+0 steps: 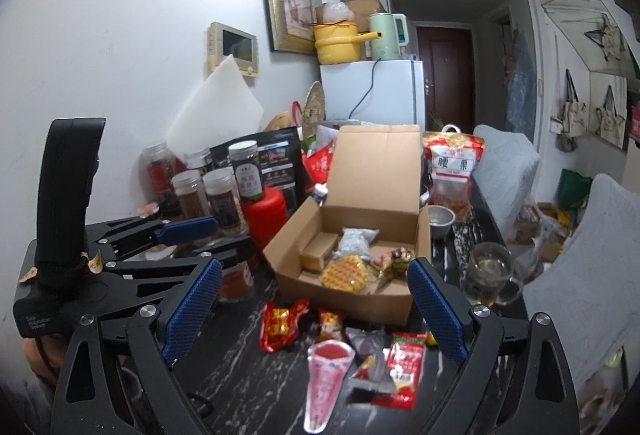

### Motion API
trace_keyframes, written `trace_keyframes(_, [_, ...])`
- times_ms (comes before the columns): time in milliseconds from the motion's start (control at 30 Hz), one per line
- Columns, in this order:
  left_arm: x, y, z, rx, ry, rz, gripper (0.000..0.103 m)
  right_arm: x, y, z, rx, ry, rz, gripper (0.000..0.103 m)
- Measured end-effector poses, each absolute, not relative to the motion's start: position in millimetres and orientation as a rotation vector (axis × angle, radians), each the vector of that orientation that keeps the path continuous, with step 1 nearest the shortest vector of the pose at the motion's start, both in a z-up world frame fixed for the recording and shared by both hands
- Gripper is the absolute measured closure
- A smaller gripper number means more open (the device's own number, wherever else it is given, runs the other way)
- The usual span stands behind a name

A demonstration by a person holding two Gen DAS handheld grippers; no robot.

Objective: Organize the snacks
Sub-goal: 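Withdraw both tools from the box back over the table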

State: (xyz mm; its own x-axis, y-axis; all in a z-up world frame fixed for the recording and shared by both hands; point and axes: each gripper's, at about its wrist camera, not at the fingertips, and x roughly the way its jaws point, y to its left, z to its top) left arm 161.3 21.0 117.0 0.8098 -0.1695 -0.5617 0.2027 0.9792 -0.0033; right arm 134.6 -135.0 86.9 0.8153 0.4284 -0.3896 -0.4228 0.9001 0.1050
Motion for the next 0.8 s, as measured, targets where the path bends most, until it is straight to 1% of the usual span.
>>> trace_keyframes(367, [154, 33, 78, 0.019, 0.678, -0.217, 0.057, 123, -133, 49, 0.04, 0.492, 0.456, 0.008])
trace_keyframes(800, [154, 49, 27, -0.032, 0.787, -0.212, 0.057, 133, -128, -11, 0.076, 0.614, 0.44, 0.008])
